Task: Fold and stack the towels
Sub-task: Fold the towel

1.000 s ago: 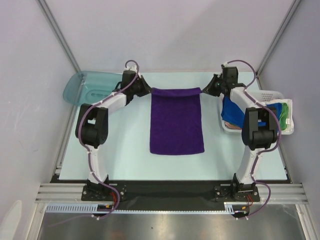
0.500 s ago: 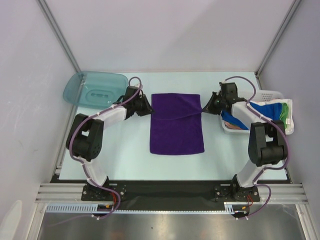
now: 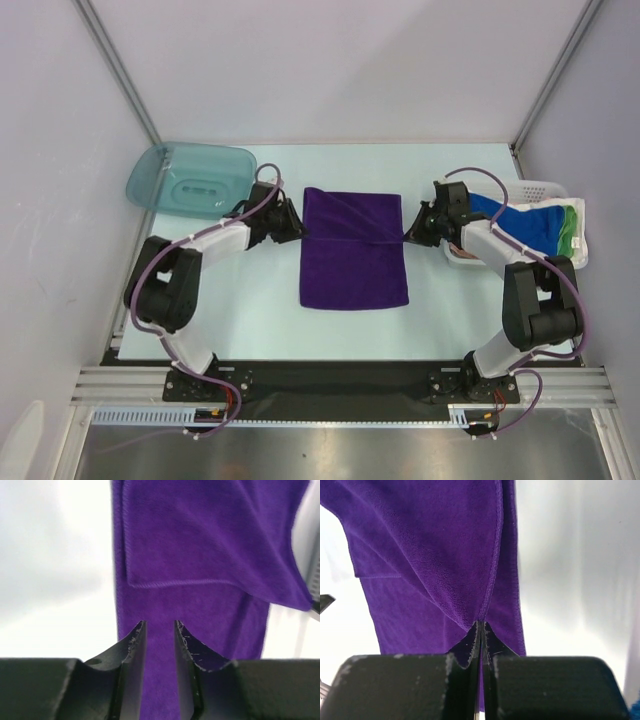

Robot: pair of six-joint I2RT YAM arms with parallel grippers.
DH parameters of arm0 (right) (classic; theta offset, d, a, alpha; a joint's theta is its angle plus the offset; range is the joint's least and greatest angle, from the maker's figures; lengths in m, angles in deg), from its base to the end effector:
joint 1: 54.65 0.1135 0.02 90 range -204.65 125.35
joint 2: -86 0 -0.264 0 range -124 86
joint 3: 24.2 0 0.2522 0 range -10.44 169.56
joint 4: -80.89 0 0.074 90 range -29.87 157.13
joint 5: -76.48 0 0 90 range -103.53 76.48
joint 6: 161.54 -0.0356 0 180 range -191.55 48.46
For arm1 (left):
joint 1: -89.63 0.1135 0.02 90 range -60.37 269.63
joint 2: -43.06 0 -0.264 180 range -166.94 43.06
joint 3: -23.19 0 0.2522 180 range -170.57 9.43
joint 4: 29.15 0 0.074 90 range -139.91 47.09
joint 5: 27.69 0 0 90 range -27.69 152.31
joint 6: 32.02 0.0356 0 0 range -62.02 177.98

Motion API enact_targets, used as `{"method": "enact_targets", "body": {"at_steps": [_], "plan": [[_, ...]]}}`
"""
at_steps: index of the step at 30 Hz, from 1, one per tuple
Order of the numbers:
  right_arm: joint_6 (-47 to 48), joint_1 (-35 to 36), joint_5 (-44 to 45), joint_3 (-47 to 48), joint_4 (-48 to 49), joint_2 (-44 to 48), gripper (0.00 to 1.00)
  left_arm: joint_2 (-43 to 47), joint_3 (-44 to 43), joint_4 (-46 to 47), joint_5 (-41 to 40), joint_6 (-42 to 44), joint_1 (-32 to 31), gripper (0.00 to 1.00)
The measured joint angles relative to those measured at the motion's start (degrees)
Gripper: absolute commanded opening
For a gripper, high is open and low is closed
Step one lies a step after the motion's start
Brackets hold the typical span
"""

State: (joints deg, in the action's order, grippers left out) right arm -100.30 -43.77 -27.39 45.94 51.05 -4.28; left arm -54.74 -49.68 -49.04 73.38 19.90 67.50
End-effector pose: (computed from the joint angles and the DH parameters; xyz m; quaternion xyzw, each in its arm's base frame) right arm 0.3204 0.0703 0.2075 0.1041 0.9278 0.2219 0.2811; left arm 0.3326 -0.1426 0.1920 -0.0908 0.9152 -0.2688 0.2861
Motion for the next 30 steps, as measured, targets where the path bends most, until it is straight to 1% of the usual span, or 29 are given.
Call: {"method": "enact_targets", "body": {"at_steps": [5, 12, 22, 30], "plan": [[-0.02, -0.07, 0.85, 0.00, 0.85, -0.20, 0.00, -5.84, -3.63, -0.72, -2.01, 0.00, -0.11, 0.29], [-0.02, -0.07, 1.07, 0.00, 1.51, -0.59, 0.00, -9.55, -6.56, -1.84, -4.39, -0.04, -0.15, 0.31], [0.00, -0.13, 1.16, 0.00, 1.68, -1.22, 0.00, -10.95, -6.99, -1.77, -4.48, -0.70, -0.15, 0.31], [-0.02, -0.22, 1.14, 0.00, 1.90, -1.53, 0.00, -11.87, -7.69, -1.70, -4.44, -0.96, -0.22, 0.27]]}}
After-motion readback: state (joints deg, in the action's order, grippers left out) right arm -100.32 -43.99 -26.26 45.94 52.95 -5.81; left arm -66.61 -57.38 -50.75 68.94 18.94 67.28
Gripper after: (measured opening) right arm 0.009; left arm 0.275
